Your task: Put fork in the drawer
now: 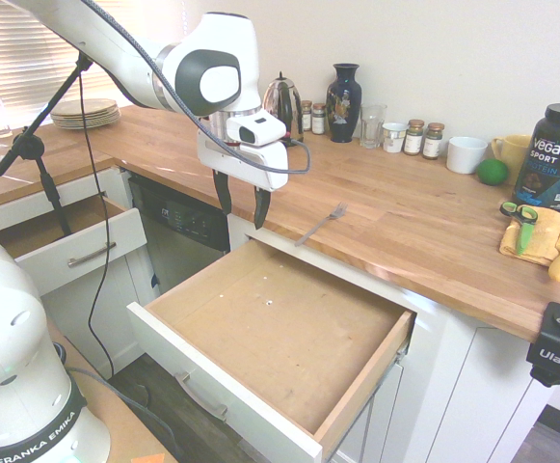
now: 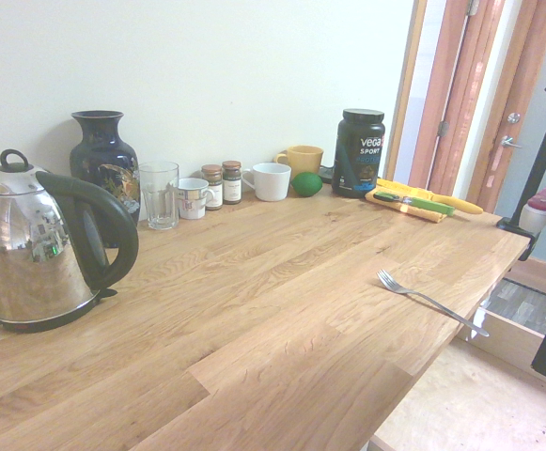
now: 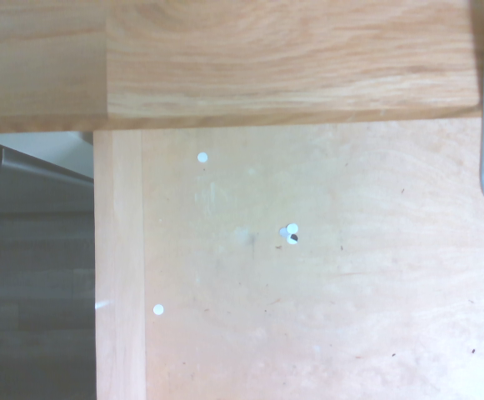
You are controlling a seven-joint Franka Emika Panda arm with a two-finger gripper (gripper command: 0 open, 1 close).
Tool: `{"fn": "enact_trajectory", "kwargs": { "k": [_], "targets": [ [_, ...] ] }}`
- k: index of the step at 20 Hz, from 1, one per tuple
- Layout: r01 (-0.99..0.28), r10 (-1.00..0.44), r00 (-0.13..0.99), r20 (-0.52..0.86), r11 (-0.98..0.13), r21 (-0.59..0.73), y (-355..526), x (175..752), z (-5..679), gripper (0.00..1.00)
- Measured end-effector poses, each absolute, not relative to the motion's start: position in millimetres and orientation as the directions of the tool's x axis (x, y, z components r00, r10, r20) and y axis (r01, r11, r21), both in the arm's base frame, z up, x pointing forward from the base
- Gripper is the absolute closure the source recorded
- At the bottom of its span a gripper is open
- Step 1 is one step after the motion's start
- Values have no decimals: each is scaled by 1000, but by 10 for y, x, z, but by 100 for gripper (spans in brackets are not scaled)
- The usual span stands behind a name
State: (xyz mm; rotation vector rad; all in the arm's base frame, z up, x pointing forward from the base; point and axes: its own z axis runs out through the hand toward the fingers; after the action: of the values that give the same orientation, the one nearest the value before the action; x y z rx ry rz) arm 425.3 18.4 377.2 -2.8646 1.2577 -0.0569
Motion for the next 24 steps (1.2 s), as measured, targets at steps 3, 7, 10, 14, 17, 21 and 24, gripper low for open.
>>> {"fn": "enact_trajectory", "kwargs": {
  "k": [3,7,10,14,17,21,24],
  "targets": [
    [-733,-734,679,32,-680,-28,182,4254,3762,0],
    [-737,-738,674,41,-675,-40,131,4283,3744,0],
    [-746,-747,663,45,-665,-43,36,4341,3704,0],
    [-756,-757,651,49,-653,-44,-71,4570,3695,0],
    [-762,-762,645,47,-647,-37,-139,4787,3670,0],
    [-765,-765,643,43,-644,-24,-215,5049,3634,0],
    [-772,-772,635,38,-636,-17,-275,5217,3610,0]
  ]
}}
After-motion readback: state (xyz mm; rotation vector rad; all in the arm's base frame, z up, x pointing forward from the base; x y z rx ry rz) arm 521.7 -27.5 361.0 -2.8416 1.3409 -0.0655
